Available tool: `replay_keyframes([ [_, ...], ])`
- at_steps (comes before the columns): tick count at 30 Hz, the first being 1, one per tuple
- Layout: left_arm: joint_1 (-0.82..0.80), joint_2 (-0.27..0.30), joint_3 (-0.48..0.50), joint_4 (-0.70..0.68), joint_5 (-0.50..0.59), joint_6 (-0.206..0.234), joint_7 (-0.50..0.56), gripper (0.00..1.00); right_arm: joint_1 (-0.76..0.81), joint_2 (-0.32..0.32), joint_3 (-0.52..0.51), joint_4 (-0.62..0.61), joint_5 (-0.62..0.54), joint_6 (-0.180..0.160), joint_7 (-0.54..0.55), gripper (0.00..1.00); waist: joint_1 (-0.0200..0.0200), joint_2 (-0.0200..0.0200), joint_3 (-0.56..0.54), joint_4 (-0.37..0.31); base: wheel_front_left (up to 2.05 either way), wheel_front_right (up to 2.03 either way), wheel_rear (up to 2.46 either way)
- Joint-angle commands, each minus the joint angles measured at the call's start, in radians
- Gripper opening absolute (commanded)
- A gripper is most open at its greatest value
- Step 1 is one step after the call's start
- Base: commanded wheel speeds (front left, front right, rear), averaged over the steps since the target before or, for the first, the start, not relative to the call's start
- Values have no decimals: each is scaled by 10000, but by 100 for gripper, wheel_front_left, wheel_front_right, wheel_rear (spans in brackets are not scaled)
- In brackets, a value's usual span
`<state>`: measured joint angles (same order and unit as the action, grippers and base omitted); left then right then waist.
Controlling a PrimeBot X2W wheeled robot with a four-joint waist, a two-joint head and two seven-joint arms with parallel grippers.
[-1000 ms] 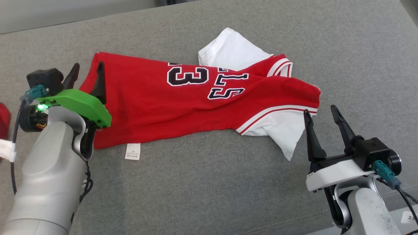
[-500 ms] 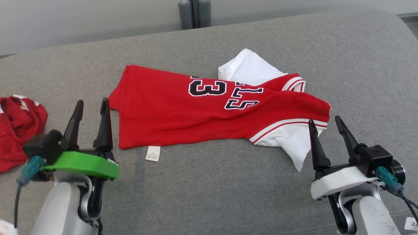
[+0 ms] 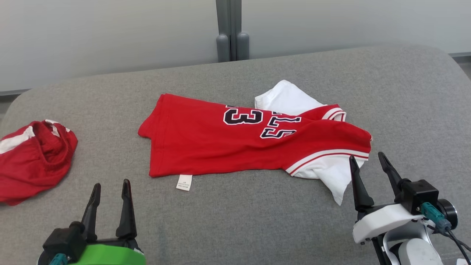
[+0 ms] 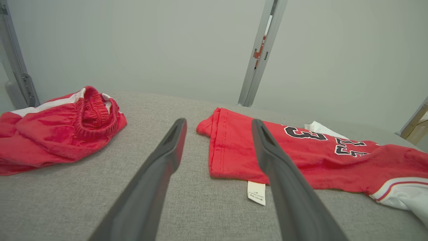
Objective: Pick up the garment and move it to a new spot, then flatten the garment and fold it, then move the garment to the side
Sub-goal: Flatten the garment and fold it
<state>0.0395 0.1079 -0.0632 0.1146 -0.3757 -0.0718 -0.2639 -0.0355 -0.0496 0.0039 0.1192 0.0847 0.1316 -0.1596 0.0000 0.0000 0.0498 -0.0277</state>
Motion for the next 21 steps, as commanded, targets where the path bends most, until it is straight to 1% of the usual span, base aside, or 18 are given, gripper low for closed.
replay_keyframes([
  [1, 272, -39, 129, -74, 125, -29, -4, 100, 192, -17, 1, 37, -105, -18, 22, 100, 0, 0, -296, 147, 0, 0, 0],
  [5, 650, -135, 254, -142, 322, -98, -5, 100, 385, -58, 62, 111, -149, -18, 12, 100, 0, 0, -487, 267, 0, 0, 0],
  [11, 801, -172, 363, -110, 444, -176, -5, 100, 555, -71, 81, 117, -172, -18, -8, 100, 0, 0, -604, 330, 0, 0, 0],
  [21, 322, 138, 280, 145, 306, -162, 431, 100, 559, -50, 164, 80, -53, -18, 25, 100, 0, 0, -632, 230, 0, 0, 0],
])
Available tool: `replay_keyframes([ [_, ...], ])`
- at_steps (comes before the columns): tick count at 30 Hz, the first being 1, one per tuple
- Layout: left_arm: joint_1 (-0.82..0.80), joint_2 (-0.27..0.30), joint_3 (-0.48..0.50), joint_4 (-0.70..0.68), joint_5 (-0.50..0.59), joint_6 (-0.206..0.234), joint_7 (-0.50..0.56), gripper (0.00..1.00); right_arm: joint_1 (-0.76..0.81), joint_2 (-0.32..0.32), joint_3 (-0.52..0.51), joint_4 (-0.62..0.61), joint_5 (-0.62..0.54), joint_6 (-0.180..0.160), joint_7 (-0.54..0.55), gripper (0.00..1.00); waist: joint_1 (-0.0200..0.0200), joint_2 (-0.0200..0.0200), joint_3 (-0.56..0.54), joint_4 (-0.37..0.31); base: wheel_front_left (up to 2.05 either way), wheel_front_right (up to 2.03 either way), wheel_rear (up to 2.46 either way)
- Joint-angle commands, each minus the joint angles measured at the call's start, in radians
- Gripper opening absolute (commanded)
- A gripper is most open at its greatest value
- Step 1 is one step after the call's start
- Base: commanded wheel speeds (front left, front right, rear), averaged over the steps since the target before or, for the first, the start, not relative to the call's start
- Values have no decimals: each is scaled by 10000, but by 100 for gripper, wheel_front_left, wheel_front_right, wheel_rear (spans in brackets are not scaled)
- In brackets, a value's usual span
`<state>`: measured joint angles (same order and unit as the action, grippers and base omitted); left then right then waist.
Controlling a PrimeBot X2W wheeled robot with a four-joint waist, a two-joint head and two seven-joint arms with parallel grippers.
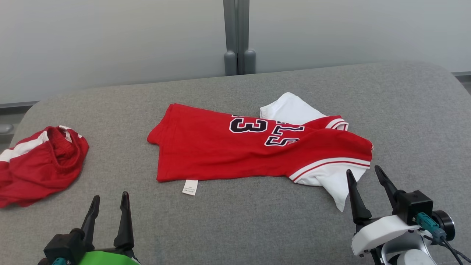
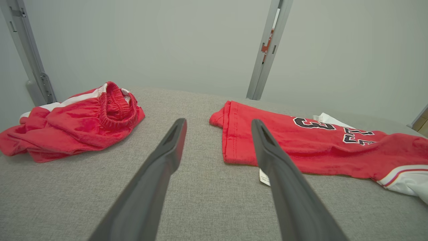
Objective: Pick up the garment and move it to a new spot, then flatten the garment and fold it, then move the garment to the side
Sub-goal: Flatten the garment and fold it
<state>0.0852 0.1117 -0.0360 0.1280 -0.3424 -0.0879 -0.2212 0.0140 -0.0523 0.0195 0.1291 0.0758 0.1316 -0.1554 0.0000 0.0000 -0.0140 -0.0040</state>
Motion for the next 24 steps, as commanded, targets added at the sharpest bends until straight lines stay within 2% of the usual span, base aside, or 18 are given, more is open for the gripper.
replay_keyframes([
  [1, -161, 115, 6, 20, -40, 7, 16, 100, 71, -20, 15, -19, 50, -18, -24, 100, 0, 0, 18, -17, 0, 0, 0],
  [17, -99, 156, -133, 48, -45, 126, -59, 100, 135, 7, 37, -26, 105, -18, -16, 100, 0, 0, 117, -4, 0, 0, 0],
  [19, -85, 165, -135, 30, -38, 167, -68, 100, 134, 5, 26, 33, 103, -18, 132, 100, 0, 0, 155, -26, 0, 0, 0],
  [24, -218, 119, -194, 5, -16, 230, -101, 100, 179, 11, -139, 615, 180, -18, 1275, 100, 0, 0, 373, -108, 0, 0, 0],
])
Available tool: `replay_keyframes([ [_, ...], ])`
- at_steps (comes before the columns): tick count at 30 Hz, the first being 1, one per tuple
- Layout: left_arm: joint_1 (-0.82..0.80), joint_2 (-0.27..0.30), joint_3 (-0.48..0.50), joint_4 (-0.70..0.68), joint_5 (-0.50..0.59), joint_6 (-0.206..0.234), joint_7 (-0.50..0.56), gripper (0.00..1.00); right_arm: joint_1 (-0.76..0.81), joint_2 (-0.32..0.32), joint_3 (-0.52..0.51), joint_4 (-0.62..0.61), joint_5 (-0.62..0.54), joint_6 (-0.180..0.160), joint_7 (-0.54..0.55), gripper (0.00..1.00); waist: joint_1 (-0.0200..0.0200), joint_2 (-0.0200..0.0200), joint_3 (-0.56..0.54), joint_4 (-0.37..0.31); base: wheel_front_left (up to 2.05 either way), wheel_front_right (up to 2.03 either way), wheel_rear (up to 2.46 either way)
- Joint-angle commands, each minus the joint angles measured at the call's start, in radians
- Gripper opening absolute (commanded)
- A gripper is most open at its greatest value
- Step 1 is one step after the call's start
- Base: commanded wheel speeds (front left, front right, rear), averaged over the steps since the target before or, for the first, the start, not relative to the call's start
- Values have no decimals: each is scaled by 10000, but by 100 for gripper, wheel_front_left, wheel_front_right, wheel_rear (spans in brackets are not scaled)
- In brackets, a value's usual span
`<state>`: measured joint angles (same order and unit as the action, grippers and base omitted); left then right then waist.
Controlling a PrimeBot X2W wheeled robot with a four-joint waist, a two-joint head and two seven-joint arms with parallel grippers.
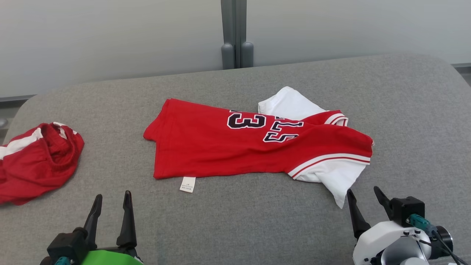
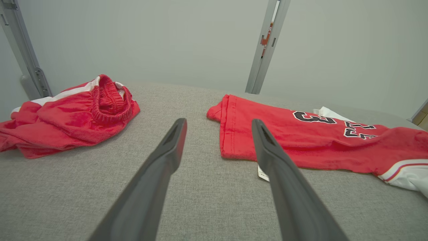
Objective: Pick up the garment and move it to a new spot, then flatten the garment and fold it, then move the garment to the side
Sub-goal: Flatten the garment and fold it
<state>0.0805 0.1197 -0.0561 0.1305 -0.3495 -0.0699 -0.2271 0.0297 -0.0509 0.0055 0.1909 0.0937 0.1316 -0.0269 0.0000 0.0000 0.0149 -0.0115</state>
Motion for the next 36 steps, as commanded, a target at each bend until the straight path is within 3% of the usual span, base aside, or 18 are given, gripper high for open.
replay_keyframes([
  [1, -211, 19, -8, -16, 61, 59, -59, 100, -42, -4, 24, 54, -36, -18, 69, 100, 0, 0, 137, -45, 0, 0, 0],
  [8, -699, -148, -265, 812, -111, -153, -216, 100, -655, -20, 102, 989, -144, -18, 31, 100, 0, 0, 676, 7, 0, 0, 0],
  [19, -3593, -418, -1240, 4440, -184, -418, 78, 100, -1946, -52, 1040, 2908, -194, -18, -296, 100, 0, 0, 1388, -70, 0, 0, 0],
  [29, -5390, -528, -1104, 6822, -550, 50, 493, 100, -2495, -117, 1469, 3434, -91, -18, -678, 100, 0, 0, 1761, -570, 0, 0, 0],
  [36, -5841, -477, -890, 8171, -656, 926, 1104, 100, -2638, -118, 1741, 3489, -137, -18, -757, 100, 0, 0, 1921, -740, 0, 0, 0],
])
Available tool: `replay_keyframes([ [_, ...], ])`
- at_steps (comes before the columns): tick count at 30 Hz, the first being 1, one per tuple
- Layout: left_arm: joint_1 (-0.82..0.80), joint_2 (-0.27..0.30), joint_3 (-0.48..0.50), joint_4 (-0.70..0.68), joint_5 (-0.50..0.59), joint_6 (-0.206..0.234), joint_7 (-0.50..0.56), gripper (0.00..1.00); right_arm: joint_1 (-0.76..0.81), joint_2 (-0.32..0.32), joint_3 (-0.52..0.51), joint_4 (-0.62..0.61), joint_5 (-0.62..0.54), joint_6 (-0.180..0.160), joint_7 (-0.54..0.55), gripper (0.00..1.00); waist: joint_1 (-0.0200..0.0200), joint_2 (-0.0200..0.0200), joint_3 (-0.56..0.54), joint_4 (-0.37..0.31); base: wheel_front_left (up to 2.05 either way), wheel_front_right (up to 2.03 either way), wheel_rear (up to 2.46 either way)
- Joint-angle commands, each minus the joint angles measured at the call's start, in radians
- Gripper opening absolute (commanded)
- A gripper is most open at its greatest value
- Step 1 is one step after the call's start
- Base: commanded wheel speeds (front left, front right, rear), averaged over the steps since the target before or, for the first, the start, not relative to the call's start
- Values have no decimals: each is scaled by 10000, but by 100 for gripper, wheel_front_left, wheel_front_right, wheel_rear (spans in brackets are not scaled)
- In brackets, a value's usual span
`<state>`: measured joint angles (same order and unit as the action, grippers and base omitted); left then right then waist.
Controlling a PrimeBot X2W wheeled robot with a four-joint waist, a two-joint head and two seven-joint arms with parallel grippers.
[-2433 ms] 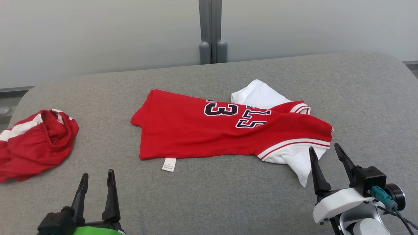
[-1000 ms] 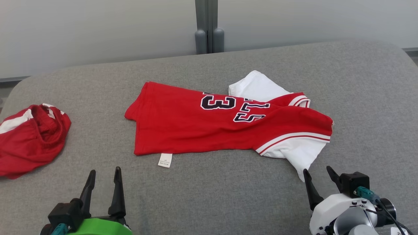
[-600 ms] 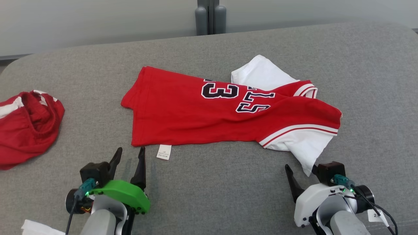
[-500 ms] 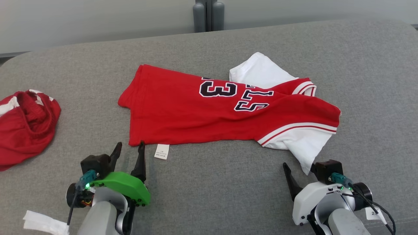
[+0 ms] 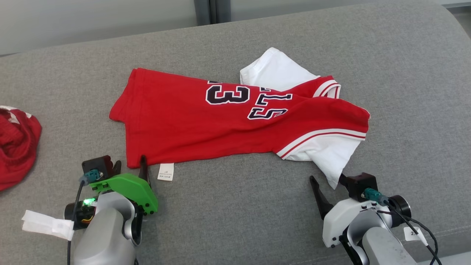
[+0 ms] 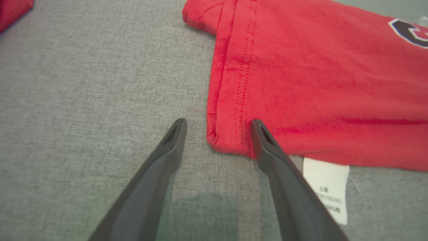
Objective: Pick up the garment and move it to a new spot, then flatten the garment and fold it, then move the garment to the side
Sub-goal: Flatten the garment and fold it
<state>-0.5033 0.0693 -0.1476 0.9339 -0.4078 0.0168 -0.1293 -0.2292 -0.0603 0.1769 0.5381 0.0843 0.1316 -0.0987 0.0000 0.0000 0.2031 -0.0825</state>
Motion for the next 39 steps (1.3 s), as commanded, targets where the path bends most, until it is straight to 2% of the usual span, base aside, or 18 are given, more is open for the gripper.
replay_keyframes([
  [1, 10, 3, 38, 341, -109, 147, 274, 100, -1, -24, 74, -14, -59, -18, -29, 100, 0, 0, 52, -34, 0, 0, 0],
  [5, 197, -94, -14, 872, -384, 166, 772, 100, 185, -61, 201, -122, -16, -18, -38, 100, 0, 0, 87, -20, 0, 0, 0],
  [6, 233, -107, -55, 947, -430, 105, 832, 91, 222, -66, 208, -151, -7, -18, -48, 100, 0, 0, 87, -10, 0, 0, 0],
  [9, 273, -176, -238, 996, -493, -124, 650, 27, 295, -110, 217, -277, 48, -18, -55, 89, 0, 0, 80, 23, 0, 0, 0],
  [10, 267, -189, -282, 1001, -507, -149, 580, 0, 314, -133, 210, -334, 50, -18, -72, 75, 0, 0, 77, 25, 0, 0, 0],
  [11, 249, -202, -347, 1028, -521, -192, 558, 0, 315, -167, 204, -415, 23, -18, -110, 56, 0, 0, 74, 21, 0, 0, 0],
  [12, 213, -212, -388, 1074, -547, -234, 541, 0, 311, -188, 197, -491, -8, -18, -143, 44, 0, 0, 69, 19, 0, 0, 0],
  [13, 179, -216, -408, 1113, -572, -245, 521, 0, 319, -197, 194, -530, -37, -18, -154, 1, 0, 0, 61, 15, 0, 0, 0],
  [20, 16, -235, -398, 1104, -821, -522, 77, 0, 532, -300, 120, -1083, 92, -18, 24, 0, 0, 0, -63, -9, 0, 0, 0],
  [25, -113, -189, 117, 1, -1927, -1082, -791, 0, 814, -343, 379, -2387, 956, -18, 175, 0, 0, 0, -166, 20, 0, 0, 0],
  [29, 69, -168, 115, -1568, -3032, -1380, -1008, 0, 892, -607, 696, -4166, 2452, -18, 594, 0, 0, 0, -268, 17, 0, 0, 0],
  [32, 160, -168, 35, -3148, -3686, -1441, -935, 0, 749, -1109, 572, -5441, 3126, -18, 1049, 0, 0, 0, -332, 40, 0, 0, 0],
  [39, 265, -168, 40, -6753, -5228, -1480, 319, 0, 306, -1595, -309, -7415, 4068, -15, 1682, 0, 0, 0, -442, 66, 0, 0, 0],
])
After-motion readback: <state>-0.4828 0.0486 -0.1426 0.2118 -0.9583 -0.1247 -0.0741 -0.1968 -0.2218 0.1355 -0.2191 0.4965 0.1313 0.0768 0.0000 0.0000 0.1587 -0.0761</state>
